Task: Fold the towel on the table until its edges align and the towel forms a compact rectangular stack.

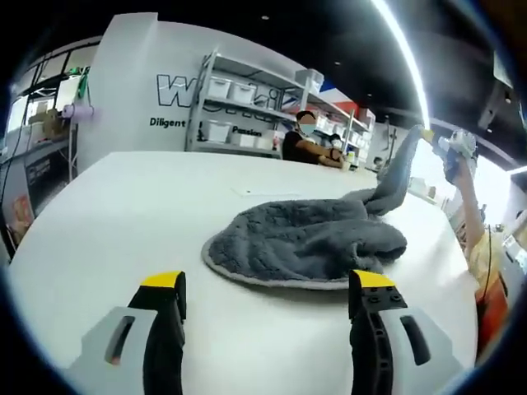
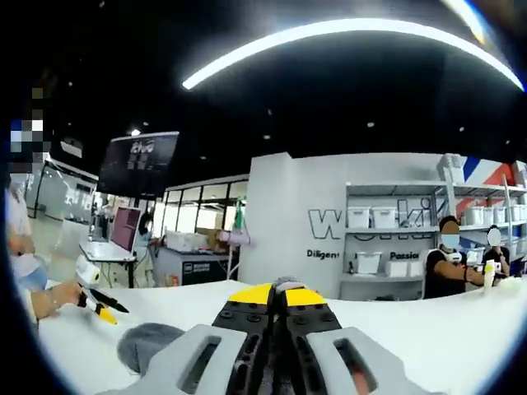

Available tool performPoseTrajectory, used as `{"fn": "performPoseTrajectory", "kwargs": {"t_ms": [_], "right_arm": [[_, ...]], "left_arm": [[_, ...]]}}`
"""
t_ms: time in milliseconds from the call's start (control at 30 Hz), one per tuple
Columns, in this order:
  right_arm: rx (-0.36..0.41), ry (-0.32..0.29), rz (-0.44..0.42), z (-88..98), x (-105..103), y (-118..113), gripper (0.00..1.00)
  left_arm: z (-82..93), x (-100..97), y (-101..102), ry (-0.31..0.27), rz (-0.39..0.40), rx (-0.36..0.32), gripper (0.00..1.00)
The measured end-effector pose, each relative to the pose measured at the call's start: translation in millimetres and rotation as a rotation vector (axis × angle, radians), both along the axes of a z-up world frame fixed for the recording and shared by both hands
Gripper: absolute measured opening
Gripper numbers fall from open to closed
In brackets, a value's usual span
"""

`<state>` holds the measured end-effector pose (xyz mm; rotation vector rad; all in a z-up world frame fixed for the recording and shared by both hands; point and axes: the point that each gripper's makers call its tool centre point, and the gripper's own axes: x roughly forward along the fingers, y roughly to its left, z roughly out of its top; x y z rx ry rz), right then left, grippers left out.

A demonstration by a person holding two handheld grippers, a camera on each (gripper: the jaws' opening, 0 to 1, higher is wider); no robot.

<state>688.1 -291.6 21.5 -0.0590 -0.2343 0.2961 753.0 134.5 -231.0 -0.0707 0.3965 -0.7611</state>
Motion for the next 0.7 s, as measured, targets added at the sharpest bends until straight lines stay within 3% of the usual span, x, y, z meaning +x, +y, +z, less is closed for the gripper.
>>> {"fn": "performPoseTrajectory", "kwargs": {"t_ms": [500,567,667,700], "right_arm": [[0.004,-0.041,-0.071,79.0,-8,-67,0.00],[0.012,-0.041,-0.090,80.5,-10,-77,0.00],[0.042,-0.014,-0.112,65.7,-16,-93,0.00],[0.065,0.008,-0.116,51.2,-21,-95,0.00]], "left_arm": [[4.1,2.1,1,-0.008,0.002,-0.014,0.79],[5.0,2.0,1,-0.010,0.003,-0.017,0.79],[6.6,-0.2,0,-0.015,0.002,-0.024,0.79],[7.4,-0.5,0,-0.017,0.005,-0.026,0.79]]}}
